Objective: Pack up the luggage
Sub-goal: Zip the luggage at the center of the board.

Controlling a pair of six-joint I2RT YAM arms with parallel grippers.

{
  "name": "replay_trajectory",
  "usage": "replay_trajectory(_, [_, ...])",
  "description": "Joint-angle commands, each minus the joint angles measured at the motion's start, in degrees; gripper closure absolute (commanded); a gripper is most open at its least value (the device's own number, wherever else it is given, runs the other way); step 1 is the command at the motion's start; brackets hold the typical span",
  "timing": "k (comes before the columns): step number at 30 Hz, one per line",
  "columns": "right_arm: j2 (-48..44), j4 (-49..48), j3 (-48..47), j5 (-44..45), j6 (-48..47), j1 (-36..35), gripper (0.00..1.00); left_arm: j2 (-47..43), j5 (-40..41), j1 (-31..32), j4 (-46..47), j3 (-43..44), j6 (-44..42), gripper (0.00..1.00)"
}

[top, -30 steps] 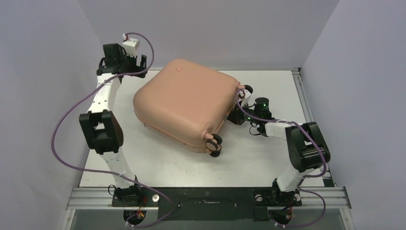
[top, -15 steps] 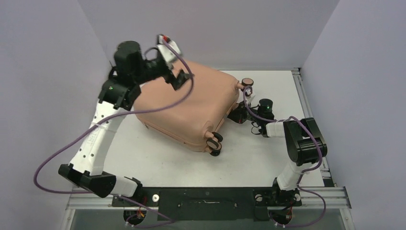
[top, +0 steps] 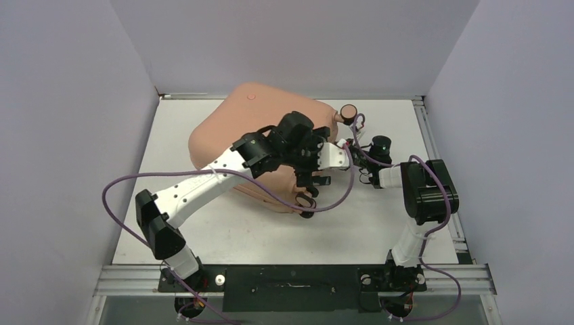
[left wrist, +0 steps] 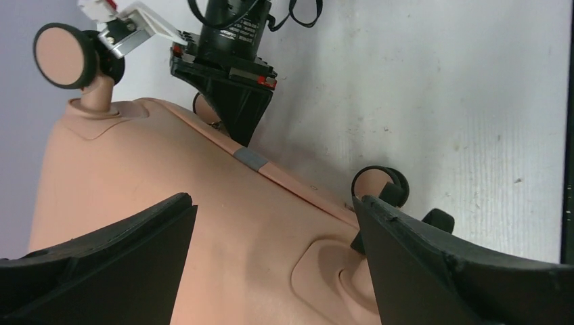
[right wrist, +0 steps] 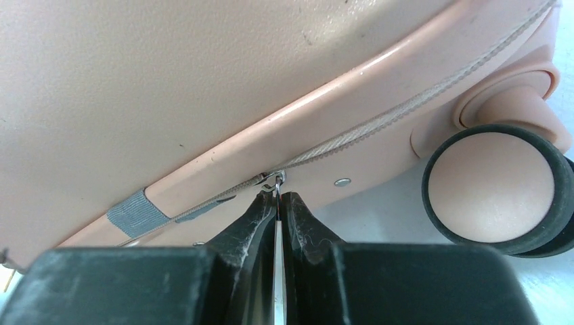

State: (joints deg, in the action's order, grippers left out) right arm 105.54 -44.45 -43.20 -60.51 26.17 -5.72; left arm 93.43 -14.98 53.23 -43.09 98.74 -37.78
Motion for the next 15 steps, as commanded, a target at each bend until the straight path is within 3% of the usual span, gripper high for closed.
replay_trajectory(1, [-3.1,-1.5,-1.2,2.1,-1.6,1.9,0.95,2.4,12.3,4.3,4.2,0.6,-3.2,0.11])
replay_trajectory(3, [-3.6,-1.5,-1.2,2.0,-1.7,1.9,0.95,3.9,15.5,6.0,5.3,0.0,-4.3,0.22])
replay_trajectory(9, [-5.4,0.9,-0.9,2.8,-4.5,2.3,0.95,6.3,21.1,8.7,4.8,-3.4,-6.1,0.75])
replay_trajectory(15, [-5.9,1.1,-0.9,4.0,-4.8,3.1,0.95,7.8,21.5,8.6,-1.7,-5.5,-5.1,0.92])
